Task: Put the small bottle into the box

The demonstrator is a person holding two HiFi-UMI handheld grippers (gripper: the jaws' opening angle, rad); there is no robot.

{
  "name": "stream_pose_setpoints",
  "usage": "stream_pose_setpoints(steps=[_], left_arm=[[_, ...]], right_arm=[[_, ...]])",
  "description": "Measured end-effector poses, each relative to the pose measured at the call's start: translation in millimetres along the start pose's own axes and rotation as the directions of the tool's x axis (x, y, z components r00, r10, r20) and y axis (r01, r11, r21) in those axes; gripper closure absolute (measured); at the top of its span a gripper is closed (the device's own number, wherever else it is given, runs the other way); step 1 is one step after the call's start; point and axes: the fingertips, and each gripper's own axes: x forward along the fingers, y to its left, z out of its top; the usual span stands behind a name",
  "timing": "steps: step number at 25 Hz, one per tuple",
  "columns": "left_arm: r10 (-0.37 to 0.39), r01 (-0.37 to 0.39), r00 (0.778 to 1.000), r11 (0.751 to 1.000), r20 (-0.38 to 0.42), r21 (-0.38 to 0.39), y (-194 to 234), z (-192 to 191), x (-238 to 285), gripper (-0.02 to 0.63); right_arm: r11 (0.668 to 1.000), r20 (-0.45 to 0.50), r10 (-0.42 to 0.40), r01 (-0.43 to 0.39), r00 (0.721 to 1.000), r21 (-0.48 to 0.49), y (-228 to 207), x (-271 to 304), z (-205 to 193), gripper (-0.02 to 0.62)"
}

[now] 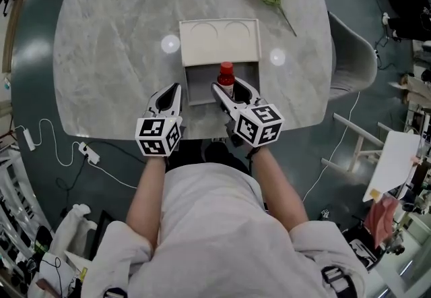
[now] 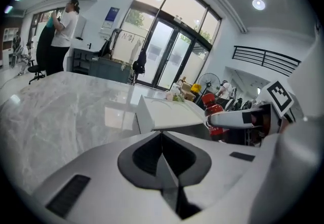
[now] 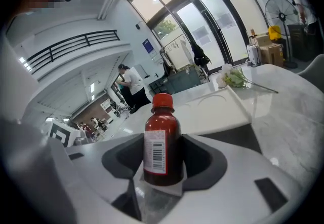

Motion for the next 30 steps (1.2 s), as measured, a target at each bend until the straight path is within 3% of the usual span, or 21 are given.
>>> stream_pose_setpoints(steps=[13,30], left_arm=[[-0.029,0.027,0.996,0.999,-0.084,-0.020,14,-20,26,0.583],[-0.035,0.033,0.989,0.999,-0.144,-0.014,38,-22,34,0.583]], right_arm=[[0.997,-0.144,-0.050,0.059,0.988,0.057,-14,27,-32,0.362],[0.988,-0.333,-0.107,0.137,0.937,0.069,-16,53,-61,0.361]])
